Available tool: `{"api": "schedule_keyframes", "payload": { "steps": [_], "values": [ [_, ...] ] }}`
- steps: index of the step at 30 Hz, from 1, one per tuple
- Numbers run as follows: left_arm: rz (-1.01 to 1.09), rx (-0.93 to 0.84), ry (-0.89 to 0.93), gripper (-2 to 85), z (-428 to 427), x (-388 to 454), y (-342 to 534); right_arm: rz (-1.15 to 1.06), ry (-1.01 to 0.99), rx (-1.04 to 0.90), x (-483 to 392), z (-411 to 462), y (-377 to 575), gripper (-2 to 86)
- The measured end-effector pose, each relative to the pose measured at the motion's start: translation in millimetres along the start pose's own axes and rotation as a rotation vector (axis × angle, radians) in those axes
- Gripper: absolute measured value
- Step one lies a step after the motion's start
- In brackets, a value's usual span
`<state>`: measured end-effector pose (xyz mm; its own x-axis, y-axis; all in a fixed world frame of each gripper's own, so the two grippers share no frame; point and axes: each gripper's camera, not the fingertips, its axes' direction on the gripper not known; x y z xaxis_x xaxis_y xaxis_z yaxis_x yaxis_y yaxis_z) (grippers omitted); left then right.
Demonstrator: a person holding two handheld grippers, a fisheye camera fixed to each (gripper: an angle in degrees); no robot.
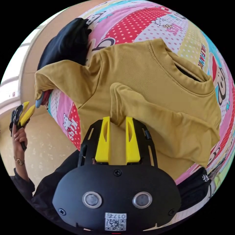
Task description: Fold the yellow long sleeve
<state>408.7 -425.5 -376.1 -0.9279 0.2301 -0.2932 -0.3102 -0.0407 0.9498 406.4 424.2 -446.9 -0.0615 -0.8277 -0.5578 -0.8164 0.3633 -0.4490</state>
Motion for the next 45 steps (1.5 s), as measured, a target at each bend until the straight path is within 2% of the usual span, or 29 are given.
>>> {"api": "schedule_keyframes", "payload": {
  "steps": [3,10,13,16,21,25,29,34,37,42,45],
  "values": [
    [-0.035,0.138,0.035,9.4,-31.9,-16.6,-20.0,-0.004,-0.084,-0.02,-0.3,-15.5,-2.5,5.1],
    [-0.178,0.362,0.075,10.7,-69.2,-69.5,-72.4,-0.021,-0.315,0.173,-5.2,-59.8,7.4,4.2],
    [-0.241,0.451,0.034,10.9,-69.8,-88.2,-88.7,-0.025,-0.317,0.051,-6.0,-31.9,-11.5,5.0],
    [-0.253,0.42,0.007,10.1,-53.7,-98.2,-111.0,-0.034,-0.42,0.073,-6.6,-33.4,-11.6,5.4],
    [-0.246,0.339,-0.144,7.5,-28.5,-98.2,-137.6,-0.034,-0.405,0.104,-1.1,-53.7,13.7,6.4],
    [-0.21,0.469,-0.126,11.4,-45.2,-90.0,-125.1,0.018,-0.448,0.129,21.6,-63.6,40.7,6.7],
    [-0.284,0.448,-0.11,13.1,-34.2,-122.6,-122.8,0.09,-0.461,0.138,44.5,-62.6,71.2,6.7],
    [-0.303,0.487,0.012,9.4,-16.8,-166.7,-131.7,0.133,-0.487,0.136,52.7,-59.6,96.6,6.6],
    [-0.324,0.486,-0.013,5.4,-15.2,-177.0,-132.1,0.131,-0.466,0.118,52.4,-58.8,108.0,6.4],
    [-0.208,0.578,0.06,4.2,-46.3,-152.3,-99.7,0.154,-0.52,0.131,63.6,-64.4,131.4,5.4],
    [-0.017,0.609,0.135,4.1,-67.8,-106.3,-74.1,0.18,-0.557,0.165,76.2,-73.9,150.2,4.7]
  ]
}}
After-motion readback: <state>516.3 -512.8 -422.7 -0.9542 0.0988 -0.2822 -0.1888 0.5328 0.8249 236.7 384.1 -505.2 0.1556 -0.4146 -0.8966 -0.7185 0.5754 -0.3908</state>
